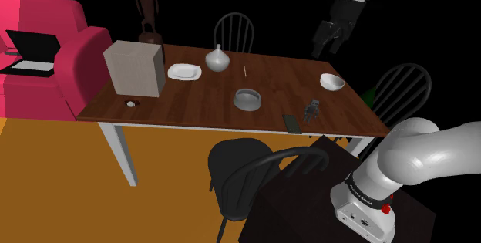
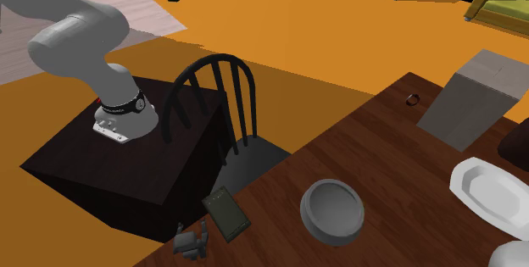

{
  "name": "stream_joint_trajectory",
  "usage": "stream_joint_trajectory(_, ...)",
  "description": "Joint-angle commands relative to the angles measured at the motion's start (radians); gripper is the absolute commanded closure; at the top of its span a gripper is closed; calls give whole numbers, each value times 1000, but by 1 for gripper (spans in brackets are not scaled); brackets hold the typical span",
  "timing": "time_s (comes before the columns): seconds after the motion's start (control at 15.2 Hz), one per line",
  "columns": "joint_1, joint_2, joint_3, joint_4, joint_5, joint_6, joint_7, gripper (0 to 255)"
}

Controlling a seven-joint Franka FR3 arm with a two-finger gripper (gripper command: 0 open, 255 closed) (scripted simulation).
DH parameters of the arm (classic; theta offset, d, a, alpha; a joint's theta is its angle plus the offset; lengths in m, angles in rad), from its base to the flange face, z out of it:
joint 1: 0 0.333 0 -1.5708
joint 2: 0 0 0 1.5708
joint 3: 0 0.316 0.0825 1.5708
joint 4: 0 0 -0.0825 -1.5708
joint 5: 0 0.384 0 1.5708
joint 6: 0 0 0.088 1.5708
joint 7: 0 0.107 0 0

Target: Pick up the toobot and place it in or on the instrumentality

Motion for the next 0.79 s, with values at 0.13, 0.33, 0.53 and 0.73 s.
stream_joint_trajectory(0.13,-9,-3,-30,-51,-19,46,-36,0)
stream_joint_trajectory(0.33,-24,3,-78,-120,-50,117,-90,0)
stream_joint_trajectory(0.53,-42,21,-126,-179,-81,192,-143,0)
stream_joint_trajectory(0.73,-60,53,-177,-227,-112,271,-196,0)
